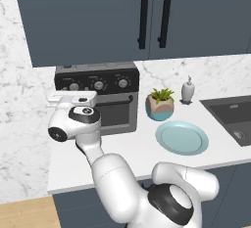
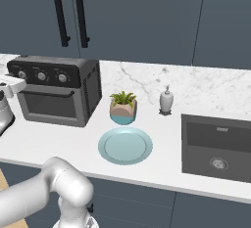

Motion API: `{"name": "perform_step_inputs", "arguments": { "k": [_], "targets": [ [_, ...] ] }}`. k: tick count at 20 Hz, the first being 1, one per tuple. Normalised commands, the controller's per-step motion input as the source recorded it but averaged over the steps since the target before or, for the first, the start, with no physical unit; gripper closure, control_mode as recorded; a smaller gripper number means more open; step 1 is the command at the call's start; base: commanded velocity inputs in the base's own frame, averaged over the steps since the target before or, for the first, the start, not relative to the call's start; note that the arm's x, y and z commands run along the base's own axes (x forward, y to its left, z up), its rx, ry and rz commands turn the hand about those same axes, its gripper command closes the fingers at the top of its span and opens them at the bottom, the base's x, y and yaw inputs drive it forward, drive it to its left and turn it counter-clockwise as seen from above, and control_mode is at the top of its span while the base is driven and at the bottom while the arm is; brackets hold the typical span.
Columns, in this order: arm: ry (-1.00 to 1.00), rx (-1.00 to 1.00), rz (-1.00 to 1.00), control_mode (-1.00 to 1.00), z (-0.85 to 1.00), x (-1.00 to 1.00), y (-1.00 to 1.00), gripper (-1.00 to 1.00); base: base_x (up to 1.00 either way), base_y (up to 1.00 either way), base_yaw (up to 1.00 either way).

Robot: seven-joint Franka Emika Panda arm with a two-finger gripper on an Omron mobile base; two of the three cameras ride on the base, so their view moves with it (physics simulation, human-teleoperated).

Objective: Pick up the kebab skewer and baguette bread, and place them inside the toaster oven. Close the toaster oven door and start by setting the timer.

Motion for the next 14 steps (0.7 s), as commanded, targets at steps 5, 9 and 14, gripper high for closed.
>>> {"name": "perform_step_inputs", "arguments": {
  "k": [5, 9, 14],
  "targets": [
    [0.0, 0.0, 0.0, -1.0, -0.02, 0.03, 0.0, -1.0, 0.0, 0.0, 0.0],
    [0.0, 0.0, 0.0, -1.0, -0.04, 0.06, 0.0, -1.0, 0.0, 0.0, 0.0],
    [0.0, 0.0, 0.0, -1.0, -0.05, 0.03, -0.01, -1.0, 0.0, 0.0, 0.0]
  ]
}}
